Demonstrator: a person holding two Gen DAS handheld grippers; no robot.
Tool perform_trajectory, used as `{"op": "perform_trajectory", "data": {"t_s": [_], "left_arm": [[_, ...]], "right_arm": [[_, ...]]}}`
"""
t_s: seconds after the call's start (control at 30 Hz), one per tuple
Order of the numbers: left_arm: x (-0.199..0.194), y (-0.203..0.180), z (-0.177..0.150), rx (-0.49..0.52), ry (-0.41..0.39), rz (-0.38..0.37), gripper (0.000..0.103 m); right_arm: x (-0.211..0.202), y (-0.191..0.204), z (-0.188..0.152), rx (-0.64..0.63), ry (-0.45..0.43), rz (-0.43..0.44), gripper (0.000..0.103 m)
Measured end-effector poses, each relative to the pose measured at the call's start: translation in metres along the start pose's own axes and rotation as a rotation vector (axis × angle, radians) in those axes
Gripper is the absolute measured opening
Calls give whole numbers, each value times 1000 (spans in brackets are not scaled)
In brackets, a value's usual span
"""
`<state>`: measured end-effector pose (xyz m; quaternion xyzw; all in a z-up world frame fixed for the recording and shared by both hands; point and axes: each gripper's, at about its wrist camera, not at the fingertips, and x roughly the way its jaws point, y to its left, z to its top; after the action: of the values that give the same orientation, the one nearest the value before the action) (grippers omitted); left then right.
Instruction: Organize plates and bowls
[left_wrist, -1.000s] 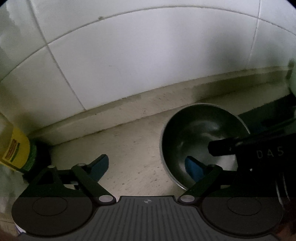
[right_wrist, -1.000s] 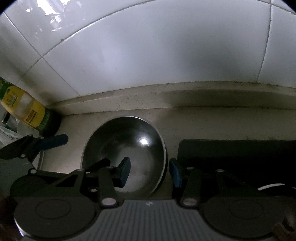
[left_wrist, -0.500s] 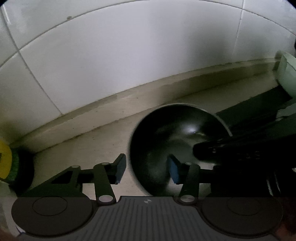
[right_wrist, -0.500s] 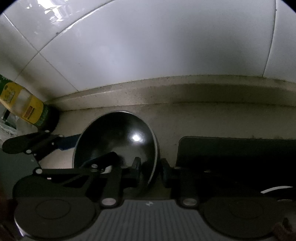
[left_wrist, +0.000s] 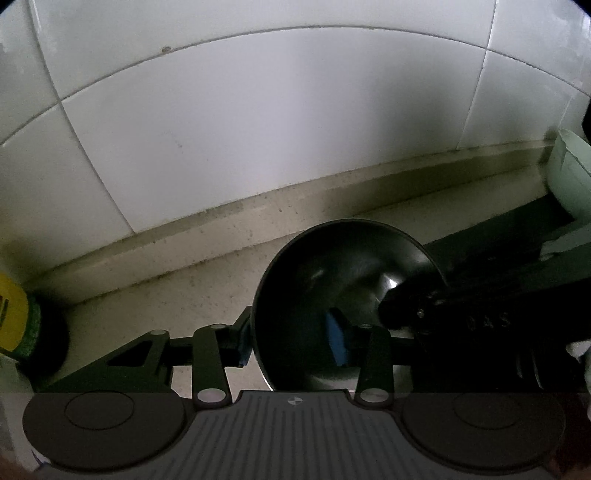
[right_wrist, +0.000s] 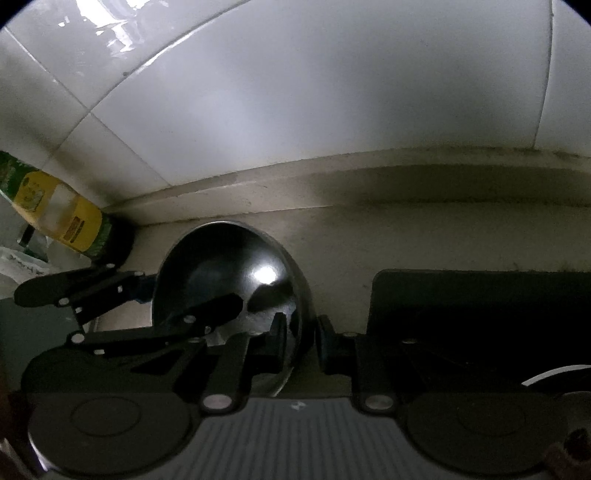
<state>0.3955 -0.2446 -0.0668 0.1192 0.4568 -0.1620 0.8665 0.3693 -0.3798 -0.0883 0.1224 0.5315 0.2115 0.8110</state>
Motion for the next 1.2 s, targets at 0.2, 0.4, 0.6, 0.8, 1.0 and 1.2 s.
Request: {"op": "perform_trajectory", "data": {"t_s": [0.2,0.4,0.6,0.8,1.0,1.2], "left_arm": [[11,-1,-7,17,33,22,51],[17,5,-9,28,53,72,90],[20,5,-8,23,43,64,88],[11,-7,-8,57,17,23,57],[-6,-6,-3,40,-26,32,52],[-35,-5,1,43,-93,57,54]], "right_arm": [[6,1,-3,17,17,-5,17],[11,-4,-2,60,32,8,24],[11,-9,-4,59,25,20,38],[7,-1,-7,29,-6,45,26],[-5,-2,-9,29,-17,40,20],[-26,7,-4,23,-71,56,20]]}}
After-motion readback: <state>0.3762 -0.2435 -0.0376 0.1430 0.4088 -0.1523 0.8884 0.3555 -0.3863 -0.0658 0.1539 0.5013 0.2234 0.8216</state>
